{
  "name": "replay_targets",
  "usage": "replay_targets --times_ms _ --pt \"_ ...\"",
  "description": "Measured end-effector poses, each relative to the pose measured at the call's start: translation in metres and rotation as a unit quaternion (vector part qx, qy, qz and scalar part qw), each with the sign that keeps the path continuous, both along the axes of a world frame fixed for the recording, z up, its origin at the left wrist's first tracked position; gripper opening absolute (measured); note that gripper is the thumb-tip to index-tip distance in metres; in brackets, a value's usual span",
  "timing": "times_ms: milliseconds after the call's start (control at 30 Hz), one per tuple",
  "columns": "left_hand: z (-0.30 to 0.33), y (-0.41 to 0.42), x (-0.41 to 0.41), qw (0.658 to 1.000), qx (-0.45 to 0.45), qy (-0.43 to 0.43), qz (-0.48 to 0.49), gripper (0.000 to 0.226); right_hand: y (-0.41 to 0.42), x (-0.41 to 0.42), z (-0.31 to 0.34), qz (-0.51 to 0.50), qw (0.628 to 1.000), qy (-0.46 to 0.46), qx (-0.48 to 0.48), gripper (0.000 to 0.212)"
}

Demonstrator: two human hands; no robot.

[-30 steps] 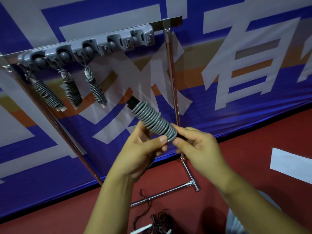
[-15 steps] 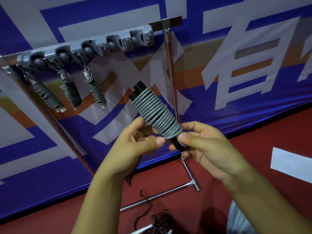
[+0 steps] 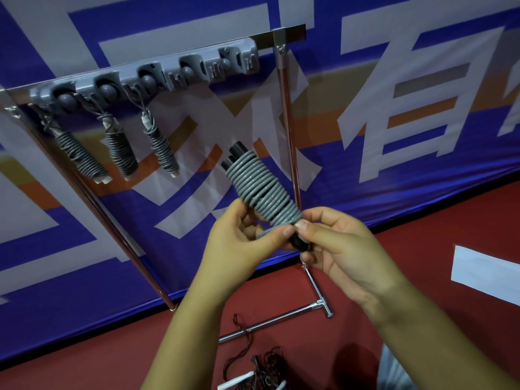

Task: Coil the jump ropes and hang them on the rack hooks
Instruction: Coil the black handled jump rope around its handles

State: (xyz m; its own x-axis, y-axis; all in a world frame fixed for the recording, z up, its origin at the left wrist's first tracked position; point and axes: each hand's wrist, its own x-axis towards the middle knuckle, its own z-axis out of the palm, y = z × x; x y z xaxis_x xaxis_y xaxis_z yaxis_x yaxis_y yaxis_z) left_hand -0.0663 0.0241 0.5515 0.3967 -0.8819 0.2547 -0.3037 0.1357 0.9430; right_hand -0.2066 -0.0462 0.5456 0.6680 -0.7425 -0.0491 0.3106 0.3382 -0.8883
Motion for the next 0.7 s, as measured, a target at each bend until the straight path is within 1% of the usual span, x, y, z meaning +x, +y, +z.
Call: replay_targets --times_ms 100,200,300,367,400,500,567,633,700 --pt "0.001 0.000 0.003 0.994 -0.021 -0.083 0.063 0.042 0.000 0.002 0.003 0.001 1.000 -0.002 -0.009 0.005" --pt "0.010 0.003 0.009 0.986 -0.035 -0.147 0.074 0.032 0.000 0.003 0.007 0.004 1.000 -0.007 -0.019 0.007" --pt "0.010 0.005 0.015 0.984 -0.036 -0.158 0.070 0.035 0.002 0.005 0.008 0.000 1.000 -0.012 -0.022 0.008" --pt "0.008 0.007 0.015 0.989 -0.025 -0.134 0.053 0.038 0.005 0.005 0.007 -0.009 1.000 -0.015 -0.017 0.008" --pt "0.007 0.009 0.015 0.993 -0.017 -0.108 0.038 0.040 0.007 0.006 0.006 -0.014 1.000 -0.015 -0.015 0.007" --pt "0.006 0.010 0.012 1.000 0.003 -0.010 -0.018 0.033 0.010 0.006 0.005 -0.031 0.999 -0.015 -0.014 0.007" --pt "0.007 0.009 0.011 0.998 0.025 0.046 -0.036 0.039 0.010 0.006 0.006 -0.042 0.999 -0.017 -0.018 0.007" --pt "0.007 0.009 0.013 0.996 0.054 0.050 -0.054 0.049 0.009 0.005 0.006 -0.051 0.998 -0.020 -0.021 0.007" --pt "0.007 0.010 0.015 0.991 0.079 0.050 -0.098 0.048 0.010 0.004 0.005 -0.055 0.998 -0.025 -0.014 0.004"
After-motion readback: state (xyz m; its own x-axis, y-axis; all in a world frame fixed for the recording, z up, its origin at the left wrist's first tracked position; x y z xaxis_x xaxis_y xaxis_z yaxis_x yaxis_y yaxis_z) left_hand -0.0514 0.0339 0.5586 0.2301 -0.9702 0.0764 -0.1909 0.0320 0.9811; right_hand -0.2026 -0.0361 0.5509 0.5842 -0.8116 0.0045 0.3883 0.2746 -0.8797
